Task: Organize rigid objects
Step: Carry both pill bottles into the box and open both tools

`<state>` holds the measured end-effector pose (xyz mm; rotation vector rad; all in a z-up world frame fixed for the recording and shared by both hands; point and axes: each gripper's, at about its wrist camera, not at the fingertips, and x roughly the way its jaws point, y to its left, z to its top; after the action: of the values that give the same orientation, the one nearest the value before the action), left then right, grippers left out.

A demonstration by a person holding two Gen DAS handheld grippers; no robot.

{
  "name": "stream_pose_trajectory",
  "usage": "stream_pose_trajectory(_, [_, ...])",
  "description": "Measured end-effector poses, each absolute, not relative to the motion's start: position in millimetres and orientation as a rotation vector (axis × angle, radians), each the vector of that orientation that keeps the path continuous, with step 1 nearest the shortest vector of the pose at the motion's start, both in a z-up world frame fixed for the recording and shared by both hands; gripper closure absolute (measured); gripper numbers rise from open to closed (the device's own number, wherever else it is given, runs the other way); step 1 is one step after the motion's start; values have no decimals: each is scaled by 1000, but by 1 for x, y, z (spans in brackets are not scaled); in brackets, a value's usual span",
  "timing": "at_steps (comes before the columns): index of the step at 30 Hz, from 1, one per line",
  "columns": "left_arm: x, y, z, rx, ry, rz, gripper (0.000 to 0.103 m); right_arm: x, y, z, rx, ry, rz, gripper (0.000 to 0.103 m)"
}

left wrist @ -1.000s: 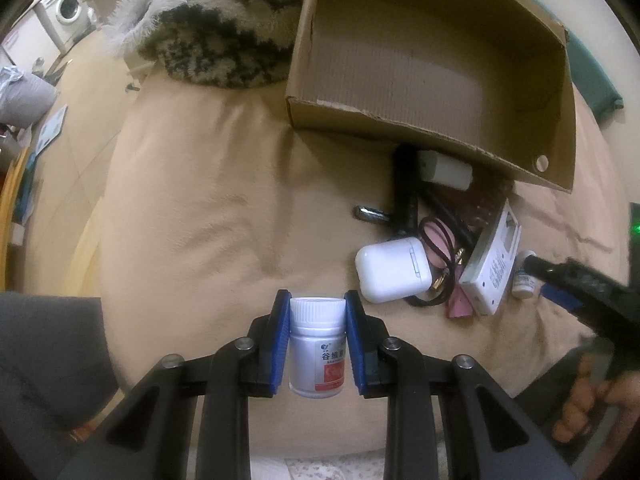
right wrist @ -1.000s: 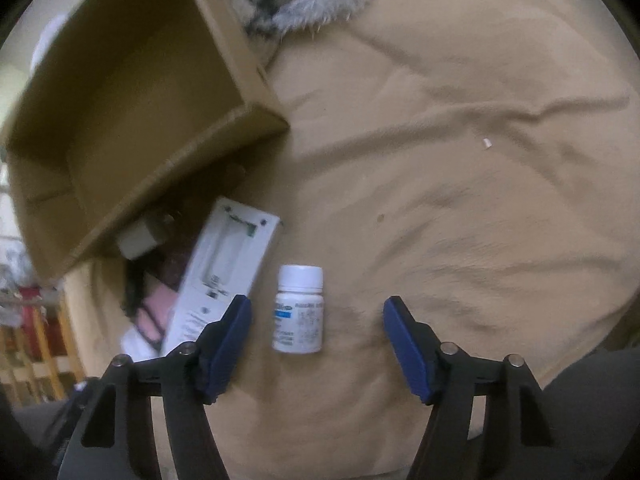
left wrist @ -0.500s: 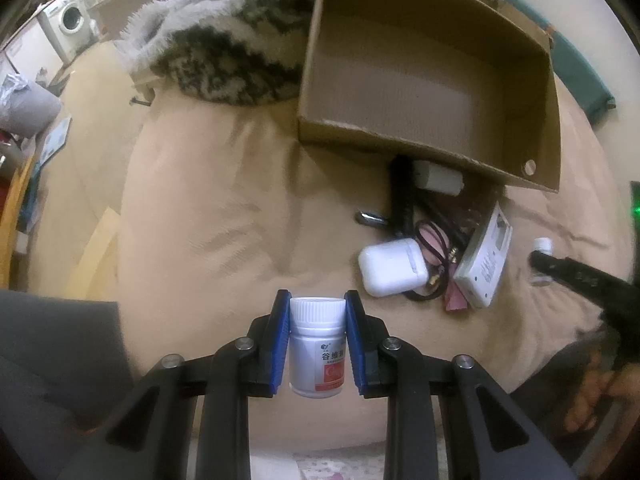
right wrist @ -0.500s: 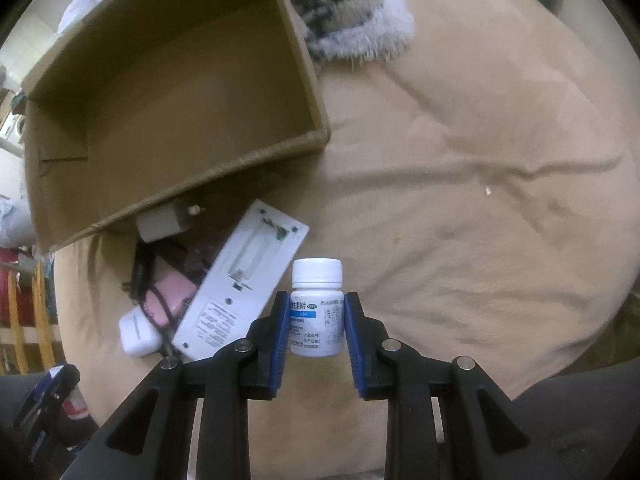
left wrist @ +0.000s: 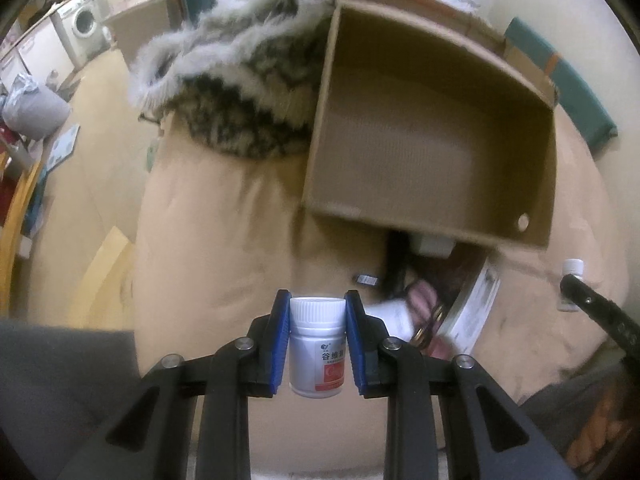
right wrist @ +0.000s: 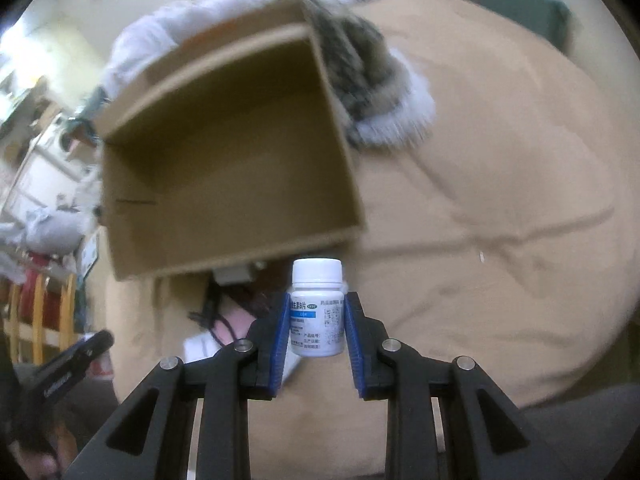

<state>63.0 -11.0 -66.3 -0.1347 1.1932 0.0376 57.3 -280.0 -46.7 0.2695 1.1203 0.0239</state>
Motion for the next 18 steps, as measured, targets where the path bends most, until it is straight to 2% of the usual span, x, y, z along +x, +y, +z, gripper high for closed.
stream_pose_trajectory(9, [102, -23, -21, -70, 1097, 77, 79, 92, -278, -19, 298, 1029, 186, 75])
stream_pose_trajectory(18, [152, -34, -27, -51, 1081, 28, 79, 145, -254, -16, 235, 1014, 238, 75])
